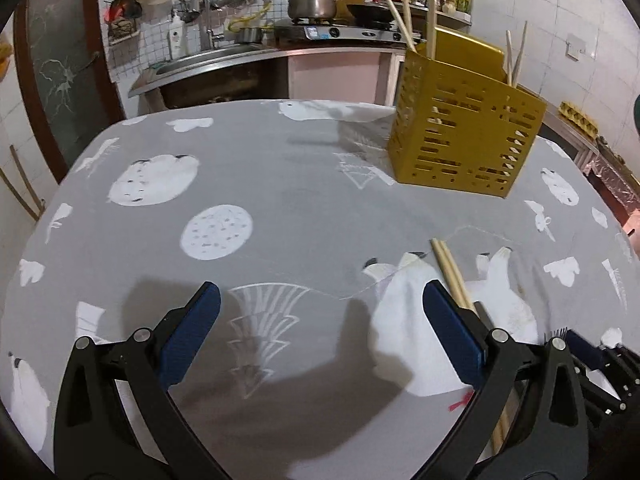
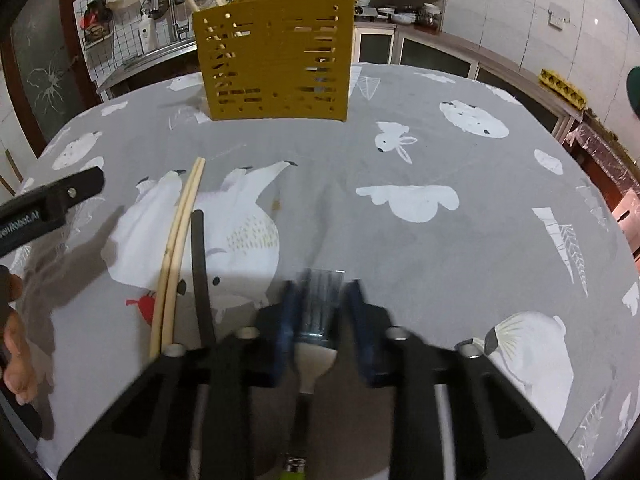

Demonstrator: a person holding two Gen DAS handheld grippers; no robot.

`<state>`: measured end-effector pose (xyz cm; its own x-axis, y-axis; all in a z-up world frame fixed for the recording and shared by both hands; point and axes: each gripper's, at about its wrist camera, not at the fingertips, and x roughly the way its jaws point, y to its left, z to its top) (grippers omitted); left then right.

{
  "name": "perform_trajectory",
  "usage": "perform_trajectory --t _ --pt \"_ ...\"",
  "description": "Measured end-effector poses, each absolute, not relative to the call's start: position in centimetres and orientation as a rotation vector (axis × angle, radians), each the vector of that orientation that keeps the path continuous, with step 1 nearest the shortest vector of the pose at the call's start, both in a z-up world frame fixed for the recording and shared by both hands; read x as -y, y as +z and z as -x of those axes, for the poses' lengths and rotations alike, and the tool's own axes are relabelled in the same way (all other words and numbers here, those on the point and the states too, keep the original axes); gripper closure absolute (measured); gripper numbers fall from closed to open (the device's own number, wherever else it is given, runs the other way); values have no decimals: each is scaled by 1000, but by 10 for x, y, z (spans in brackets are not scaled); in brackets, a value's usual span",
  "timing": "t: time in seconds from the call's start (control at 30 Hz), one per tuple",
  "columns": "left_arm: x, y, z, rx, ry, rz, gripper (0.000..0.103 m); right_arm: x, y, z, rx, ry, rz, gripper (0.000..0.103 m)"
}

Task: Organize utensils
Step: 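Close the right gripper on the green-handled fork while the left gripper returns to the chopsticks, then close the left gripper on a wooden chopstick while the right gripper holds the fork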

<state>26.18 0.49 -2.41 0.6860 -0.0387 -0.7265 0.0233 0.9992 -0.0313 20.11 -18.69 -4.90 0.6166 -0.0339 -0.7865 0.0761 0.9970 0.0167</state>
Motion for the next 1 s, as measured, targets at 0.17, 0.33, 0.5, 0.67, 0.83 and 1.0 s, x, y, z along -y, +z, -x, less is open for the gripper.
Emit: perform_trajectory --t 0.17,0.33,0.5,0.67,0.83,1.0 --pt "14 -28 -273 -848 -53 24 5 196 -48 -208 -896 -55 -49 80" --pt "33 -39 -287 -906 -82 41 6 224 -45 -234 -899 -70 -79 80" --pt "44 -55 -293 -922 -77 21 11 244 -48 -250 -890 -88 -112 80" --pt "43 -59 -291 -911 -76 26 11 242 -51 -245 -862 -85 -100 80" --pt "44 -60 -287 -903 -82 17 12 245 -52 -244 -856 -77 -116 80" --pt "53 -60 -287 -909 -93 -26 13 246 -52 -244 -856 -83 -116 80"
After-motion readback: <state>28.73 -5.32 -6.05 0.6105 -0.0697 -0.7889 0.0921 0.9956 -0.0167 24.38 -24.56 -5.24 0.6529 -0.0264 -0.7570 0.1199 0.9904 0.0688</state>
